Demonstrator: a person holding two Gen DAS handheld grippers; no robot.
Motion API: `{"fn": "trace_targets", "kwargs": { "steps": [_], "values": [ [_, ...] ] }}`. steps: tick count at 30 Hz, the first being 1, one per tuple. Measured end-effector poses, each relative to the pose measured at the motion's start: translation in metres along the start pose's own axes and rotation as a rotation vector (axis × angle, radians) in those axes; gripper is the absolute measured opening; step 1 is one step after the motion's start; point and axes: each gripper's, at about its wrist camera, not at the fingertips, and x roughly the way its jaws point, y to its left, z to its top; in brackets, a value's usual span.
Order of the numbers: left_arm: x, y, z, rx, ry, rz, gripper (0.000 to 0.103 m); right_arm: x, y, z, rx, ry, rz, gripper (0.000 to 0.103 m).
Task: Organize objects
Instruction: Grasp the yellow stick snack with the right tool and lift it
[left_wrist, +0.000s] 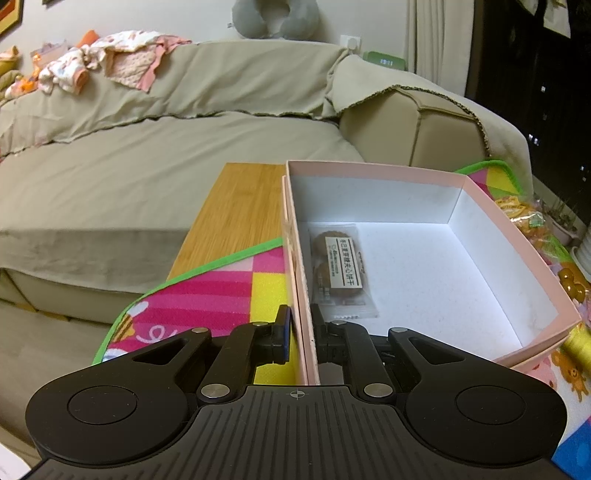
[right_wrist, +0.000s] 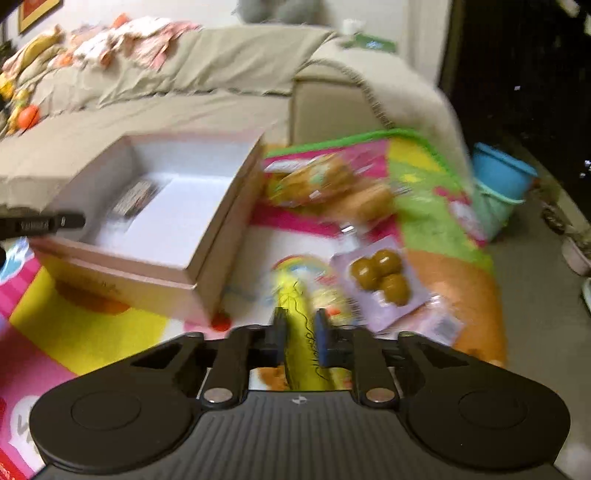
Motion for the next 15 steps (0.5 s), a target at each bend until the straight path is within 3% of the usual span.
{"fn": "trace_targets", "kwargs": {
  "steps": [7,9,13,15],
  "values": [
    [-0.001,0.002,0.000,-0.008,-0.001,-0.008,0.012,-0.050,-0.011,-0.001,0.022,-0.041,0.003,0.002],
    [-0.001,0.003,0.000,-0.012,-0.001,-0.012,0.012,-0.048,-0.005,-0.004,-0.007,-0.034,0.015,0.003],
    [-0.001,0.003,0.000,-0.011,0.001,-0.011,0.012,-0.023,0.011,-0.010,-0.061,0.019,0.058,0.022],
    [-0.001,0.004,0.000,-0.010,0.002,-0.011,0.012,-0.006,0.020,-0.014,-0.087,0.049,0.066,0.022]
  ]
}}
